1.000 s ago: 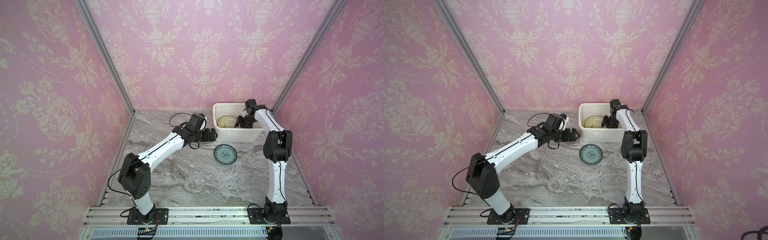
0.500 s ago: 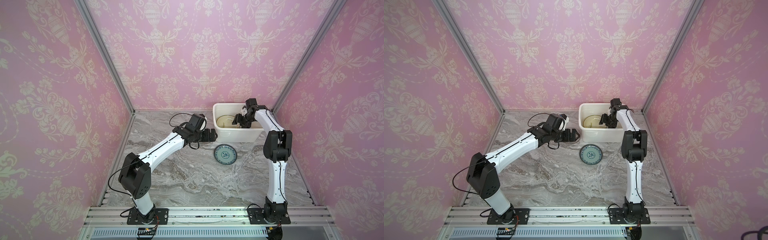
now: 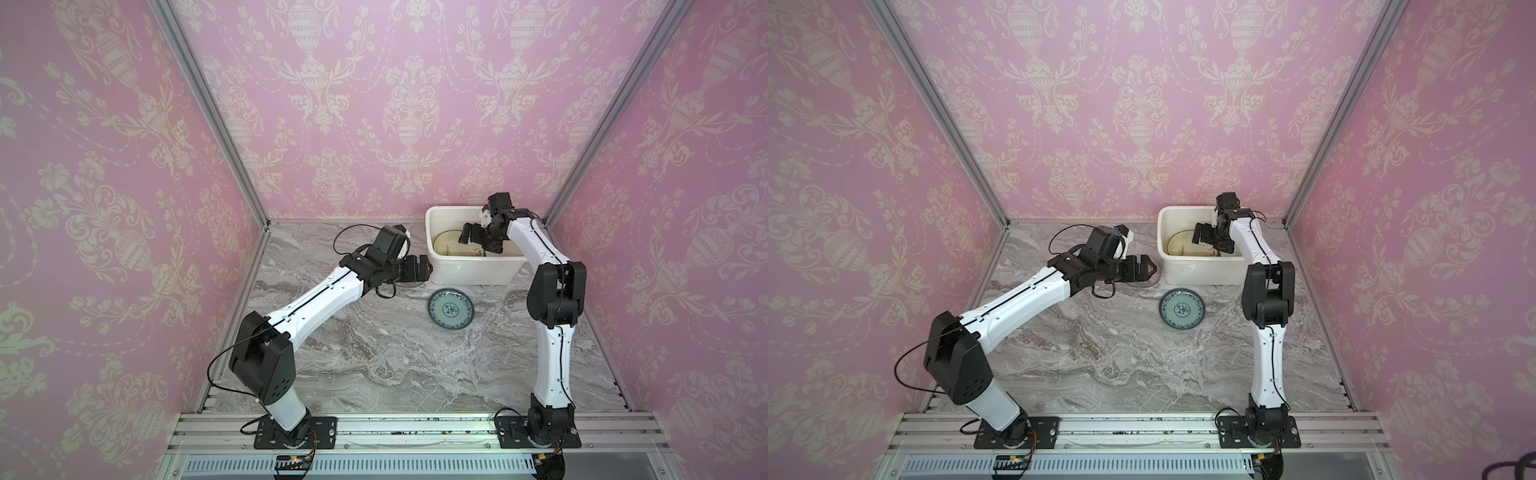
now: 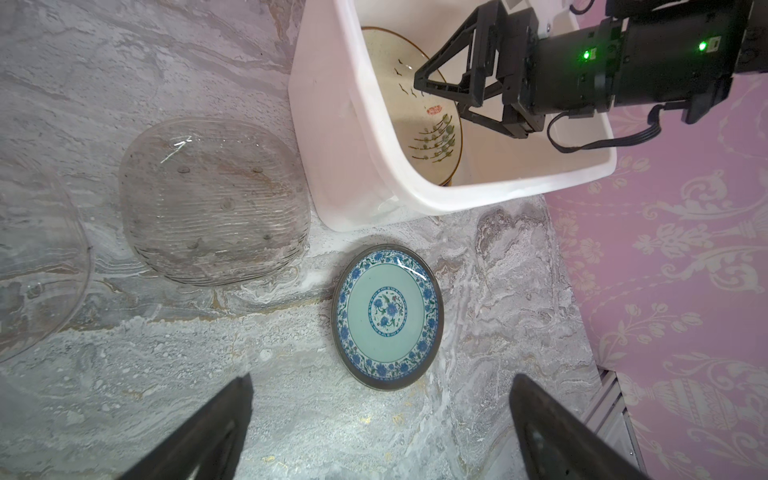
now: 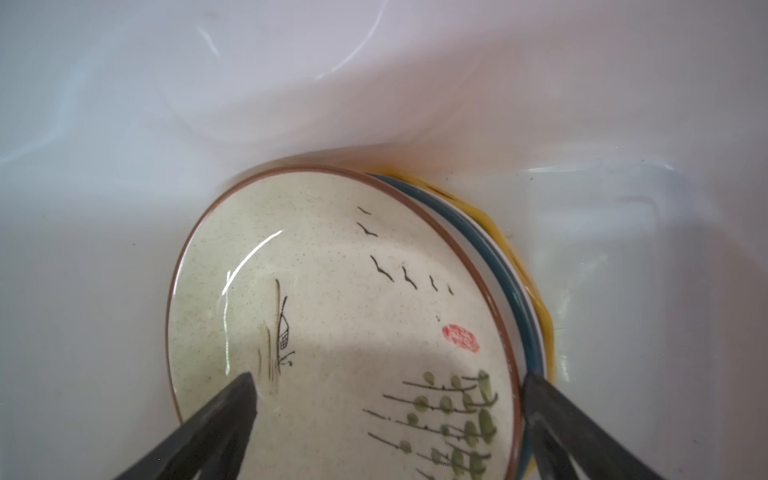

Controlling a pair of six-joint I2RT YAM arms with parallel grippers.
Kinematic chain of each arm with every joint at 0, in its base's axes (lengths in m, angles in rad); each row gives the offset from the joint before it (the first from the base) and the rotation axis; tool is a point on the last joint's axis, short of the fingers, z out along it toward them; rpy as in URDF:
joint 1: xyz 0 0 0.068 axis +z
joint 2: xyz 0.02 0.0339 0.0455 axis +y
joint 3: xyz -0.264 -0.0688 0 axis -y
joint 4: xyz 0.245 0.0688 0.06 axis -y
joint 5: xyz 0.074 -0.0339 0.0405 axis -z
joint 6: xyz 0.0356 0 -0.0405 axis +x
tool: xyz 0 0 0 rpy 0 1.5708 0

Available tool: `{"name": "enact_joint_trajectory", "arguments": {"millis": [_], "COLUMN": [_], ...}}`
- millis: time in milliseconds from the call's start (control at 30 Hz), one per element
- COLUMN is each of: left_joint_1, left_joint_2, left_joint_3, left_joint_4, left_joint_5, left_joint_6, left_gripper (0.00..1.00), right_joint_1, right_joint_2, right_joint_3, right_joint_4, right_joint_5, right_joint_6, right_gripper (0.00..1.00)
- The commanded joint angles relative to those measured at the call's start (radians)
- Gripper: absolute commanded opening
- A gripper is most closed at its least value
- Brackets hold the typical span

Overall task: Place the plates into the plastic bin on the countertop
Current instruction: 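Open the right gripper and lift it out of the bin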

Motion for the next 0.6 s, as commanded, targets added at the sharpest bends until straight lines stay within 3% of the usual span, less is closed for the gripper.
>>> {"name": "enact_joint_trajectory", "arguments": {"millis": [0,333,400,500,567], "left_joint_1": [-0.005,0.01,0.019,0.037,0.055], "left_joint_2": [-0.08,-0.321,-0.38,-0.451,-0.482], "left_joint_3": [-0.036,-0.184,-0.225,-0.282,-0.313], "left_joint_4": [0.001,-0.035,-0.039,-0.036,-0.028], "left_joint_5": [-0.054,-0.166,-0.164,-0.138,-0.102], "left_joint_6": [0.013,0.0,-0.016,-0.06,-0.099], "left_gripper": [0.99,0.99,0.99,0.99,0.99], "right_joint_1": [0.012,0.081,0.07,0.041,0.042], "right_joint_2": [-0.103,-0.446,-0.507,-0.587,-0.66], "right_joint_3": [0.021,-0.197,-0.241,-0.334,-0.424], "right_joint_4": [-0.042,0.09,0.093,0.127,0.191], "right_joint_5": [0.089,0.275,0.24,0.099,0.083], "right_joint_6": [0.003,0.076,0.173,0.267,0.295], "right_gripper": [1.0,1.0,1.0,1.0,1.0]}}
